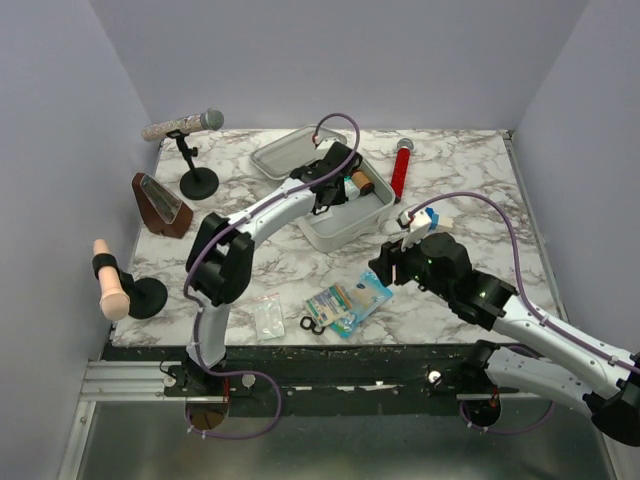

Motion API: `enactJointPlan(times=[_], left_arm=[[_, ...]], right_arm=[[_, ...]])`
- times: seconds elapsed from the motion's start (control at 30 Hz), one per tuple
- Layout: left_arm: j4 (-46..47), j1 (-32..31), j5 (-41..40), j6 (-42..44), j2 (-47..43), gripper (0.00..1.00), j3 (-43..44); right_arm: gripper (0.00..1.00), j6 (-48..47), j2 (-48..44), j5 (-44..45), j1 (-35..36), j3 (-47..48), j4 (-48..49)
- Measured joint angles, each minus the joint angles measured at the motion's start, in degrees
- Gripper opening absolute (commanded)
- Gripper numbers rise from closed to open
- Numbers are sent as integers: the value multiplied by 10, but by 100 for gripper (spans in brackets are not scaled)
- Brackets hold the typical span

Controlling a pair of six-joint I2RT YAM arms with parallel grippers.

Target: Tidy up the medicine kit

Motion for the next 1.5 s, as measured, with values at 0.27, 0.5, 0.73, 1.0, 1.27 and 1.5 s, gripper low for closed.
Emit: enactJointPlan(times=[0.27, 0.5, 0.73, 1.0, 1.27, 1.5], left_arm=[[-35, 0, 3, 29, 134, 2, 94], [-42, 10, 0, 40, 171, 2, 142], [-44, 30, -5, 42, 186, 5, 143], [-45, 34, -12, 47, 186, 33, 141], [-39, 34, -11, 43, 68, 45, 27], [15, 33, -26, 17, -250, 70, -167]], right_arm=[[64, -4, -2, 8, 0, 0, -8], [64, -4, -2, 16, 0, 0, -9], [64, -4, -2, 19, 0, 0, -12], [65, -4, 1, 23, 0, 0, -13], [65, -4, 4, 24, 0, 4, -16], [66, -3, 28, 7, 0, 9, -16]])
